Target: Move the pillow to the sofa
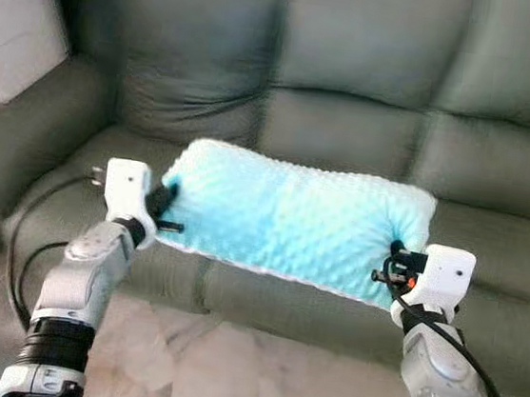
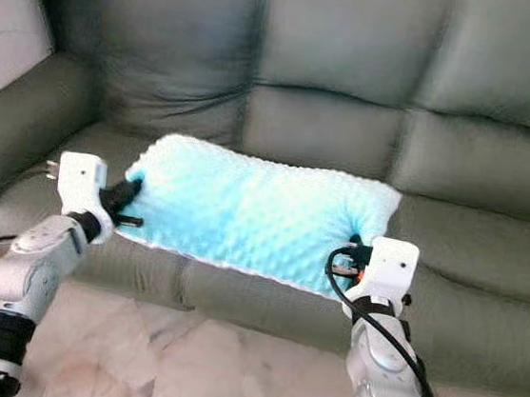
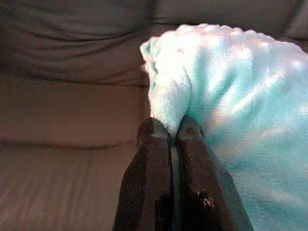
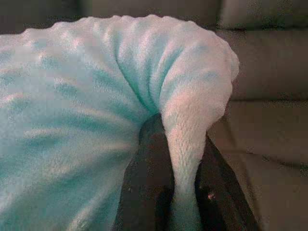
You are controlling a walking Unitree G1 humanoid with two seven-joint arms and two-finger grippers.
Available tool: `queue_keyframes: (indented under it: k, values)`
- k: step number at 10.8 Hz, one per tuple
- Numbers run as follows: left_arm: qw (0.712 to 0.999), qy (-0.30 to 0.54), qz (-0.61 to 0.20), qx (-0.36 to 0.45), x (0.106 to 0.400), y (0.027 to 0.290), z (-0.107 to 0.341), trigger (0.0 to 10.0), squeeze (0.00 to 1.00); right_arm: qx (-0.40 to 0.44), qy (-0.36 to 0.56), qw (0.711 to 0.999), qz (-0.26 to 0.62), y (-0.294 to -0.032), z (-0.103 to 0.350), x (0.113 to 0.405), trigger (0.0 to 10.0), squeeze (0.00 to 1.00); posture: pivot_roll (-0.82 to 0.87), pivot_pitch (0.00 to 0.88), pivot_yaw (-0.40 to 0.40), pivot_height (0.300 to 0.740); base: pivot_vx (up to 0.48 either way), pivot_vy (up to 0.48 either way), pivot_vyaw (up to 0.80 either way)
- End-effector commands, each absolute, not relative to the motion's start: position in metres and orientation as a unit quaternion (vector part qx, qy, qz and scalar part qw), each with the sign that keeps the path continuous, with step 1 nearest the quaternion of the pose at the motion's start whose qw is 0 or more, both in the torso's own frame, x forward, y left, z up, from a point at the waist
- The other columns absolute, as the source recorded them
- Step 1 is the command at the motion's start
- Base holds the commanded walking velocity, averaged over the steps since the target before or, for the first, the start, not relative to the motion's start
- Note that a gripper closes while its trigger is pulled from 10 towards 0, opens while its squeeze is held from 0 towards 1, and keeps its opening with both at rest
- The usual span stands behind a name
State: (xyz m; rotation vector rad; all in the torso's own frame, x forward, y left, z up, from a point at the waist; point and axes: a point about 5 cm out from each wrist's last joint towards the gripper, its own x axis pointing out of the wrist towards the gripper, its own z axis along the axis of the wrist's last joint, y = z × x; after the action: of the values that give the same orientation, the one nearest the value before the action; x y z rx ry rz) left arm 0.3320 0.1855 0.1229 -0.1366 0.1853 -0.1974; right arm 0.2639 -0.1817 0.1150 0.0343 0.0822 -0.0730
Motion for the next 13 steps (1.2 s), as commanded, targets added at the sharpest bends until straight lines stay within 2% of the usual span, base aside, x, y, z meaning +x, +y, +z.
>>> queue_keyframes:
  k: [1,4,9,13]
  values:
    - [0.987,0.094,-0.103,-0.083,0.3325,0.1829,0.1255,10.0,0.00,0.011,0.040,0.998,-0.051,-0.1880,0.1175,0.2629,10.0,0.00,-0.18,0.107,0.005,0.740,0.000,0.000,-0.80]
    - [0.987,0.091,-0.099,-0.093,0.3325,0.1803,0.1248,10.0,0.00,0.007,0.041,0.998,-0.053,-0.1898,0.1174,0.2626,10.0,0.00,-0.18,0.105,0.002,0.740,0.000,0.000,-0.80]
    - [0.985,0.086,-0.094,-0.117,0.3246,0.1738,0.1207,10.0,0.00,0.000,0.042,0.998,-0.042,-0.1893,0.1177,0.2618,10.0,0.00,-0.18,0.109,-0.008,0.740,0.000,0.000,0.00]
    - [0.984,0.092,-0.091,-0.120,0.3239,0.1750,0.1195,10.0,0.00,-0.001,0.044,0.998,-0.041,-0.1893,0.1172,0.2614,10.0,0.00,-0.18,0.113,-0.011,0.740,0.000,-0.355,0.00]
